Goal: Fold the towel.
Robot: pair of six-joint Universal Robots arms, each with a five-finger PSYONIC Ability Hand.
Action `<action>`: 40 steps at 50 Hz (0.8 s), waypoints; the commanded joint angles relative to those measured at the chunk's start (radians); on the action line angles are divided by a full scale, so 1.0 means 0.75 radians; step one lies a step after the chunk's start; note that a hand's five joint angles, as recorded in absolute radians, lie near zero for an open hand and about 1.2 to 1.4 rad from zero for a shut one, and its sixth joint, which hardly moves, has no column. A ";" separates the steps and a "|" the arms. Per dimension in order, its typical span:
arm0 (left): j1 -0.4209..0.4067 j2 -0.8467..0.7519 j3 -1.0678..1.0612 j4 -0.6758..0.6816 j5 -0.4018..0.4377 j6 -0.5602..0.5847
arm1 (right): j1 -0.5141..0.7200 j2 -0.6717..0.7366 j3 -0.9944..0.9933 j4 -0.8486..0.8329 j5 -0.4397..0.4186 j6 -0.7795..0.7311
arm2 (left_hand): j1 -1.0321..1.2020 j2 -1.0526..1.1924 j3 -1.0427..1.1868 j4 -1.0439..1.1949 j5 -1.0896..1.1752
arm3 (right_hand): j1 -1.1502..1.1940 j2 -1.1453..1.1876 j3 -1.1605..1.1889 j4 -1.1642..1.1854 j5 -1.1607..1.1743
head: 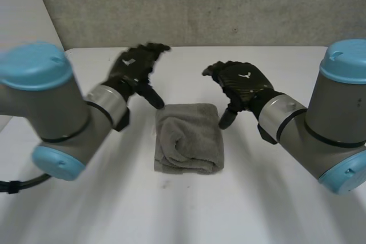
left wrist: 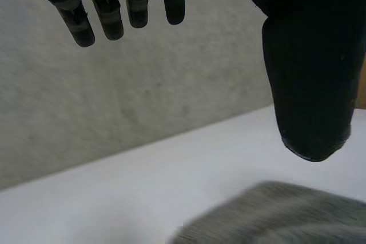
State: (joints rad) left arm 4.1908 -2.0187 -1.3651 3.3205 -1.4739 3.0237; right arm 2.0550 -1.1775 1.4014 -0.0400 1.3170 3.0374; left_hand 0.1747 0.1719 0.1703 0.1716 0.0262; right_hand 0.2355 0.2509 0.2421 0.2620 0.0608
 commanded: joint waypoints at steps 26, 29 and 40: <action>-0.074 -0.303 -0.113 -0.026 -0.274 0.137 | 0.089 0.570 -0.337 0.158 0.070 -0.157 | 0.013 0.016 0.018 0.017 -0.022 | -0.081 -0.102 -0.090 -0.117 -0.081; -0.076 -0.299 -0.113 -0.026 -0.274 0.139 | 0.089 0.568 -0.337 0.158 0.070 -0.166 | 0.013 0.016 0.018 0.017 -0.022 | -0.081 -0.102 -0.090 -0.117 -0.081; -0.070 0.026 -0.103 -0.044 -0.272 0.141 | 0.068 0.137 -0.316 0.152 0.072 -0.133 | 0.005 0.008 0.011 0.009 -0.030 | -0.081 -0.102 -0.090 -0.117 -0.081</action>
State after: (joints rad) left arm 4.1319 -2.1588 -1.4492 3.2979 -1.6781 3.1301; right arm 2.1182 -0.8953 1.1496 0.0813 1.3654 2.9206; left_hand 0.1714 0.1694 0.1685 0.1688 0.0240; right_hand 0.2154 0.2448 0.2371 0.2620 0.0607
